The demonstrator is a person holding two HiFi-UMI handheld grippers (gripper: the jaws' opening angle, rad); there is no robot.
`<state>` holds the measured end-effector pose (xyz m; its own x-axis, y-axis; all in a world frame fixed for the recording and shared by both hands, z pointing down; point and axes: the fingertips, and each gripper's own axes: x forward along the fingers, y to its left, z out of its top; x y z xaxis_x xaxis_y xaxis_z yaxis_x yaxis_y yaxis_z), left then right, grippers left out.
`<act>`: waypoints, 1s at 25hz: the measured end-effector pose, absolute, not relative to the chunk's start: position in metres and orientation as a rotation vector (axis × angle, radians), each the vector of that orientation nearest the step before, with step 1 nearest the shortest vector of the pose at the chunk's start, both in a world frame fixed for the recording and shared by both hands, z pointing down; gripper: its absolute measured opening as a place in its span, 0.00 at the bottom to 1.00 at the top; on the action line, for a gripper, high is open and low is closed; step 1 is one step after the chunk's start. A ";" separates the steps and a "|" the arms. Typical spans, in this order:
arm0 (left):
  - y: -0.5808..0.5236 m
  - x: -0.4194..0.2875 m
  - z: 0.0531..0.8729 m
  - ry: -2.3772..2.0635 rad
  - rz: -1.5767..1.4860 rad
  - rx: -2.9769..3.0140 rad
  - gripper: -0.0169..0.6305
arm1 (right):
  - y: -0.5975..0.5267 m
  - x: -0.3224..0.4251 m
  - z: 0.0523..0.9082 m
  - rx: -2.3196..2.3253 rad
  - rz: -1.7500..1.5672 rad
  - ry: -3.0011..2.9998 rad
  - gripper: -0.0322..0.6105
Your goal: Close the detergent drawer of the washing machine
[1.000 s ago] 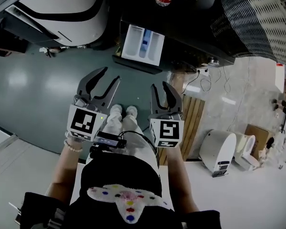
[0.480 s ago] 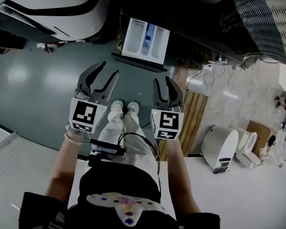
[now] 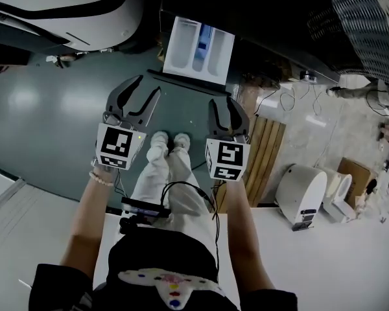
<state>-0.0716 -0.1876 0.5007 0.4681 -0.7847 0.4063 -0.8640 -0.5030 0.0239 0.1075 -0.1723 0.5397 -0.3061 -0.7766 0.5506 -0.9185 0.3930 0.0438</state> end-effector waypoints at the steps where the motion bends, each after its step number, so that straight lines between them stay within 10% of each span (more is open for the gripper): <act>1: -0.189 -0.072 0.504 -1.423 0.508 2.488 0.31 | -0.173 0.107 0.542 1.451 0.385 -2.165 0.27; 25: -0.206 -0.071 0.524 -1.445 0.476 2.458 0.24 | -0.180 0.111 0.553 1.585 0.348 -2.073 0.20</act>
